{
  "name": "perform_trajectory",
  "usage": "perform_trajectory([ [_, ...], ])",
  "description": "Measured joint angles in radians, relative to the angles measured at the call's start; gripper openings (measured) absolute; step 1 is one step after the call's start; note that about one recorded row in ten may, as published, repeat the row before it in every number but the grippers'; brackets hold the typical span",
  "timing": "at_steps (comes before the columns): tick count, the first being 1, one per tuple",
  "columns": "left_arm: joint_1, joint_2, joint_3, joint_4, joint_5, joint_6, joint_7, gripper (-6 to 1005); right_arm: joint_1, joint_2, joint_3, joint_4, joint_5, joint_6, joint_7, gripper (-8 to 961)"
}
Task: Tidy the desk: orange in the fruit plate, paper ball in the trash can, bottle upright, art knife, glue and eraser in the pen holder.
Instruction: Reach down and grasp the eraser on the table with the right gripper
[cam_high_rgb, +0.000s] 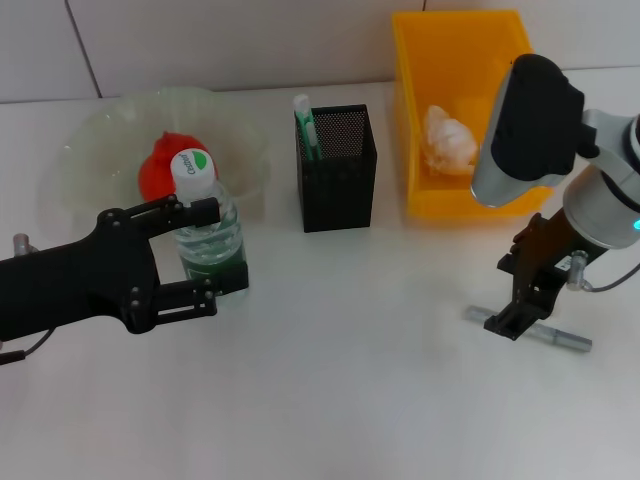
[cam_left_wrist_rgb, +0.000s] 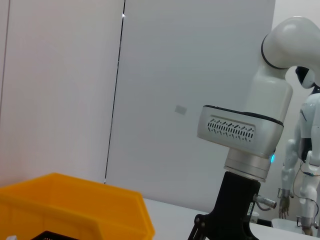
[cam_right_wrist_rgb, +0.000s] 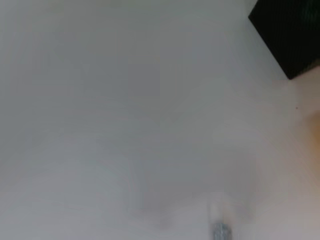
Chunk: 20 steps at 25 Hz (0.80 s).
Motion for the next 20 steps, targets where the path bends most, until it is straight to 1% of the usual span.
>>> perform_trajectory([
  [10,-0.003,-0.001,0.001,0.0,0.0,0.0,-0.002,806,-0.026,-0.001,0.042,-0.002,-0.039,-0.006,-0.006,794],
  [20,-0.003,-0.001,0.006,0.0,0.0,-0.003,-0.003,806,-0.019,-0.003,0.109,0.011,-0.057,-0.005,-0.038,795],
])
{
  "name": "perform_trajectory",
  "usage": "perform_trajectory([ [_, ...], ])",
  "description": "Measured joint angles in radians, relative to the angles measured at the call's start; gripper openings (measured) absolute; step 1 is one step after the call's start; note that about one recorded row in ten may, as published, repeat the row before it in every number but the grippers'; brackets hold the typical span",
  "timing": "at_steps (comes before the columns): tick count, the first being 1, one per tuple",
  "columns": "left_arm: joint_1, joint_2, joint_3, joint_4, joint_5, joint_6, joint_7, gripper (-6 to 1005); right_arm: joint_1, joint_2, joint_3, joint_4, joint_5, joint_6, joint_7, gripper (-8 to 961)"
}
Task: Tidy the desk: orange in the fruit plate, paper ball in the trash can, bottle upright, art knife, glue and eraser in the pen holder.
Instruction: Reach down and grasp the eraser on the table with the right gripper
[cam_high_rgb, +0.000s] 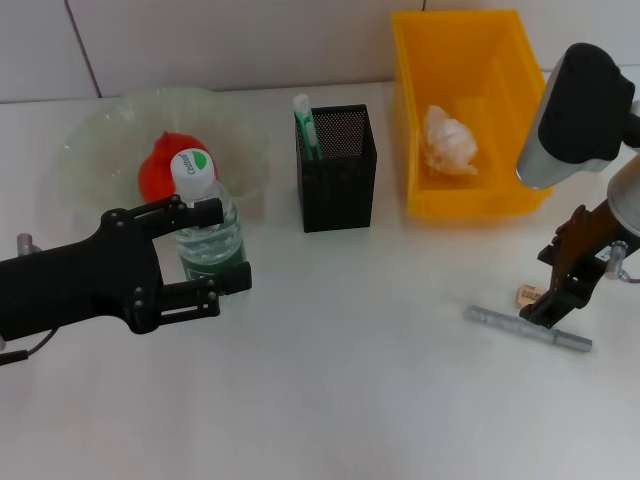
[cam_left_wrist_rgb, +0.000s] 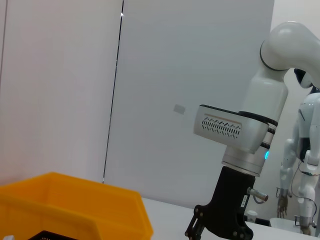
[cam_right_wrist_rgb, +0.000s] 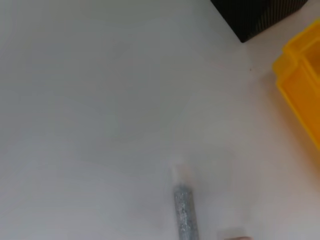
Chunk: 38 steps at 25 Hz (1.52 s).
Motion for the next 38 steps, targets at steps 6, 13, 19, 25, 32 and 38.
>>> perform_trajectory([
  [6,-0.001,0.0,0.002,0.0,0.0,0.001,-0.001,806,0.024,-0.003,0.06,0.044,-0.021,0.002,-0.035,793],
  [13,-0.001,0.0,0.002,0.0,-0.008,0.004,-0.002,806,0.056,-0.011,0.09,0.096,-0.023,0.018,-0.065,792],
  [19,0.0,-0.002,0.003,0.0,-0.009,0.004,-0.003,806,0.096,-0.025,0.134,0.173,-0.023,0.037,-0.08,791],
  [25,0.0,-0.002,0.003,0.0,-0.009,0.004,-0.004,806,0.12,-0.035,0.174,0.225,-0.023,0.045,-0.105,790],
  [32,-0.001,-0.002,0.003,0.0,-0.009,0.004,-0.005,806,0.113,-0.032,0.172,0.227,-0.023,0.038,-0.113,790],
  [38,-0.001,-0.002,0.003,0.0,-0.009,0.004,-0.005,806,0.106,-0.021,0.163,0.242,-0.023,0.036,-0.114,791],
])
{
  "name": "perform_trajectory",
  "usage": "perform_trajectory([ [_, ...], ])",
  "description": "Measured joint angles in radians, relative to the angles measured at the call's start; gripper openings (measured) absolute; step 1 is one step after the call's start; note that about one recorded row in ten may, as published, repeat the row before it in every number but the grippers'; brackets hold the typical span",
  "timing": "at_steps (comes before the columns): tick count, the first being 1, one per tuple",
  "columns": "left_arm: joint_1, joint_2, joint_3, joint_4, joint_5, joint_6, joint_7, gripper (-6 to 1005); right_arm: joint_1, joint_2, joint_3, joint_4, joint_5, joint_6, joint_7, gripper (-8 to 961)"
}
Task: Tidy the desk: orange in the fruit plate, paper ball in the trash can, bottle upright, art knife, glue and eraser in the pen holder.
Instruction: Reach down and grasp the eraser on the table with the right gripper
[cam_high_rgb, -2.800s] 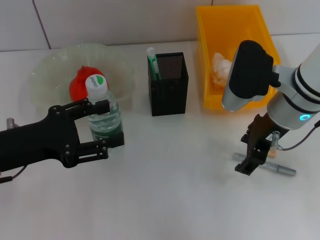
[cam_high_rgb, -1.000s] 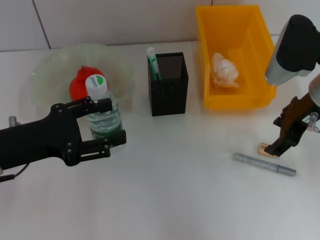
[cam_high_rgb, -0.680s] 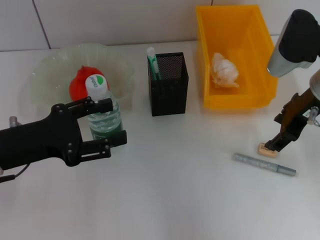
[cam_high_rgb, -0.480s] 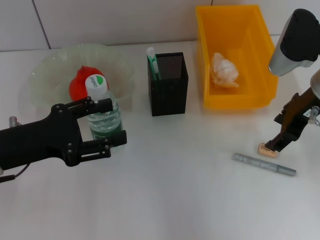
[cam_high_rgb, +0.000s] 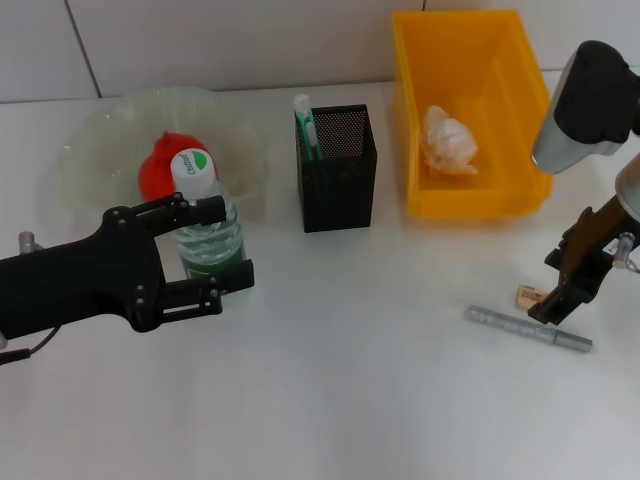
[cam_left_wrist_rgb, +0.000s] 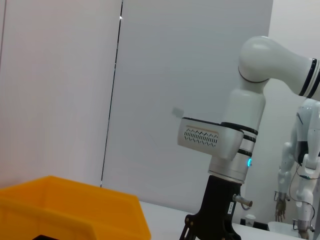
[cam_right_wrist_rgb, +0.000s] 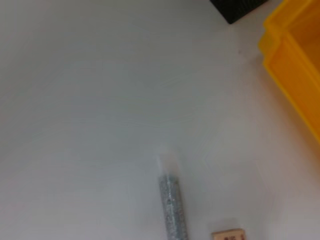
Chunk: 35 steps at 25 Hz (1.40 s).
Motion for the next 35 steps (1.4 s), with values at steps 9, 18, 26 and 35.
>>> perform_trajectory([
  [9,0.0,0.0,0.0,0.0,0.0,-0.001,0.0,806,0.001,0.009,-0.001,0.027,-0.029,0.018,0.0,790],
  [18,-0.001,0.0,0.0,0.0,0.0,-0.002,0.0,806,0.009,0.009,-0.001,0.055,-0.044,0.062,-0.002,780],
  [26,-0.002,0.0,0.0,0.0,0.0,-0.004,0.0,806,0.011,0.011,0.001,0.051,-0.05,0.069,-0.003,768],
  [35,-0.006,0.0,0.0,0.0,0.0,-0.004,0.0,806,0.011,0.018,-0.001,0.056,-0.057,0.073,-0.001,623],
])
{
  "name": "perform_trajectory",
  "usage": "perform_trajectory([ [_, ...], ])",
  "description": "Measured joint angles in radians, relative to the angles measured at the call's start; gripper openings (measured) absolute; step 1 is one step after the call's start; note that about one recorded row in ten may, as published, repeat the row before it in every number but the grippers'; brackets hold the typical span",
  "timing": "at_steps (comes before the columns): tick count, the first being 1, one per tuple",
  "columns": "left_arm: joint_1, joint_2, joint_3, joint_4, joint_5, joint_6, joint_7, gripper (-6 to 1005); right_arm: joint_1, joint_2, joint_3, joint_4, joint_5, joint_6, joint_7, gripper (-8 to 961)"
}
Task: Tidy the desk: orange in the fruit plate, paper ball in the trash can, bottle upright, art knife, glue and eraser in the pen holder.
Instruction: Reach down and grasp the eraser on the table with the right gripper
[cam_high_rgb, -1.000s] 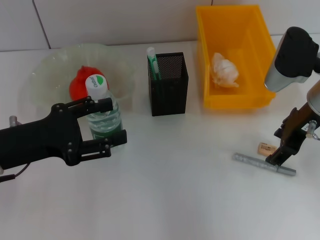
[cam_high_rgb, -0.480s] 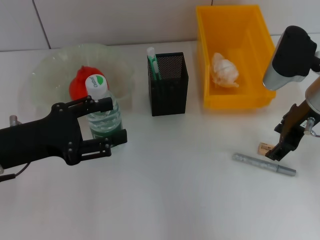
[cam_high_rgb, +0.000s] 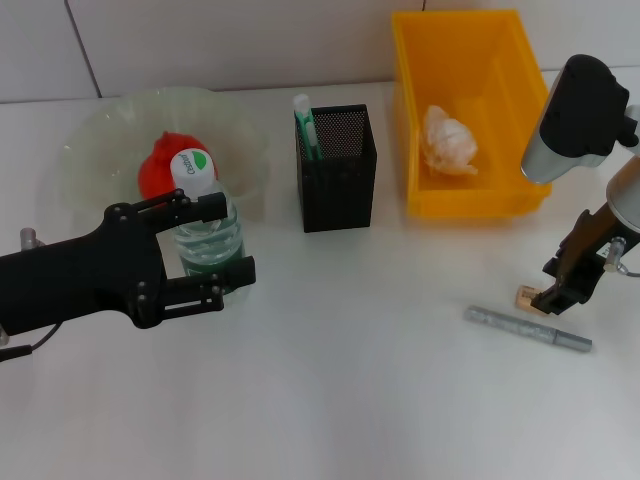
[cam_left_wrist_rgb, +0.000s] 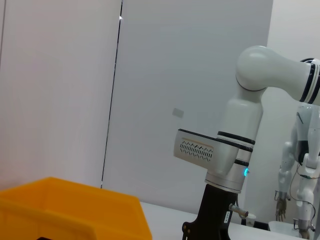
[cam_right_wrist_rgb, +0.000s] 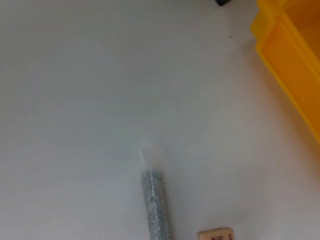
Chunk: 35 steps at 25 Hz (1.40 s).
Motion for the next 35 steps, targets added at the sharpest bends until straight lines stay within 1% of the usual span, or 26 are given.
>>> perform_trajectory([
  [3,0.0,0.0,0.0,0.0,0.0,0.0,0.0,806,0.0,0.0,-0.001,0.001,0.0,0.005,0.002,569],
  [9,0.0,0.0,0.0,0.0,0.0,0.0,0.0,806,0.008,0.002,-0.002,0.025,0.0,0.018,0.004,493],
  [25,0.0,0.0,0.0,0.0,0.0,-0.001,0.0,806,0.011,0.003,-0.016,0.034,0.0,0.026,0.009,487],
  [35,0.0,0.0,0.0,0.0,0.0,0.0,0.0,806,0.011,0.006,-0.044,0.035,0.007,0.027,0.019,485],
])
